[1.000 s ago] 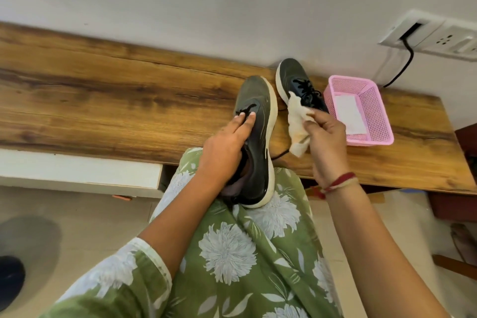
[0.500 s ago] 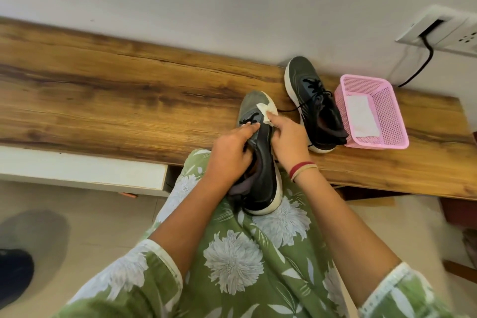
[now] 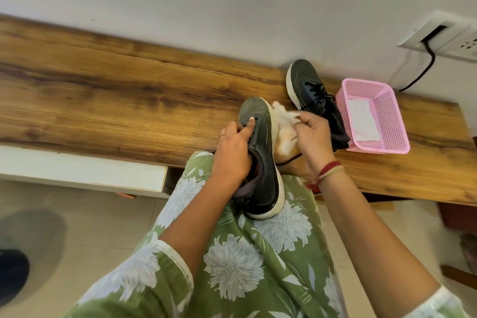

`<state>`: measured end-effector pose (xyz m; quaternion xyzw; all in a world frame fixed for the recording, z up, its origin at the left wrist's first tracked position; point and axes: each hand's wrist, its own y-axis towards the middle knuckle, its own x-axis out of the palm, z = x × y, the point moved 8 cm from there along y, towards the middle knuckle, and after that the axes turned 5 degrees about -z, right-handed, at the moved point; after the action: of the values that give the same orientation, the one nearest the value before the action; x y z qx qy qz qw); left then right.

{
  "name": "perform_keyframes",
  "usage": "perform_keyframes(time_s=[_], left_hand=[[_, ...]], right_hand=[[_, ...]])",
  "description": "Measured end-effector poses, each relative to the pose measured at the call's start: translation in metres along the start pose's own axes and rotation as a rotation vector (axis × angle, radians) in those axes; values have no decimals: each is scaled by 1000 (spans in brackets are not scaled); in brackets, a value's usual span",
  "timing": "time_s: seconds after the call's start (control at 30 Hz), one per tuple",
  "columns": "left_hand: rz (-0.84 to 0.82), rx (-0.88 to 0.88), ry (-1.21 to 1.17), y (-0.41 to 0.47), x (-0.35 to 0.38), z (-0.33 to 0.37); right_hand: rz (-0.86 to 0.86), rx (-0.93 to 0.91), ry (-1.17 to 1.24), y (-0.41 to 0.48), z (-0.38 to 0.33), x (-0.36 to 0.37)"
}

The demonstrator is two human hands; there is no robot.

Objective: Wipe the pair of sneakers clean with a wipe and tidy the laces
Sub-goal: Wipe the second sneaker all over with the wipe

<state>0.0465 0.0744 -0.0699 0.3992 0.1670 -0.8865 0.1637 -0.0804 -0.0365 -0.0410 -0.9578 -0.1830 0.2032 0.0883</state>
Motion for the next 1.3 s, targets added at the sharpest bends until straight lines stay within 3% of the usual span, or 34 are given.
perform_keyframes(time_s=[0.07,0.2,0.33,0.43,0.57,0.63,0.7,0.73,0.87,1.0,1.1,1.17,1.23,1.3], left_hand=[[14,3,9,-2,0,0],[-13,-1,-41,-2,3,-2],[-45,-6,-41,-3,4,-1],[-64,-25,-40,-3,7,-4],[-53,-33,-59,-5,5,-3],[-64,-19,-73,-3,6,-2],[-77,4,-84,-2,7,1],[-78,11,-91,-2,7,2],[-26,4,-128,-5,1,1],[1,-4,-157,-4,2,-4],[-5,-25,-174,-3,4,-5],[-17,-13,-172,-1,5,-3],[-12,2,-187,0,3,-2],[-5,20,-204,0,1,-2]], right_hand=[[41,-117,-223,10,-15,-1],[-292,-302,-697,4,-23,51],[-378,-302,-791,-6,-15,59],[-415,-299,-748,-21,-11,57],[-504,-99,-344,-27,-12,34],[-370,-88,-179,-15,-22,16],[-166,-138,-239,-2,-28,4],[-144,-159,-340,-1,-29,10],[-286,-237,-629,-25,-15,48],[-261,-301,-539,-63,-19,36],[-343,-155,-322,-80,-8,17],[-242,-36,-87,-71,-6,-3],[-91,-71,-146,-53,-13,-11],[-99,-168,-348,-51,-25,14]])
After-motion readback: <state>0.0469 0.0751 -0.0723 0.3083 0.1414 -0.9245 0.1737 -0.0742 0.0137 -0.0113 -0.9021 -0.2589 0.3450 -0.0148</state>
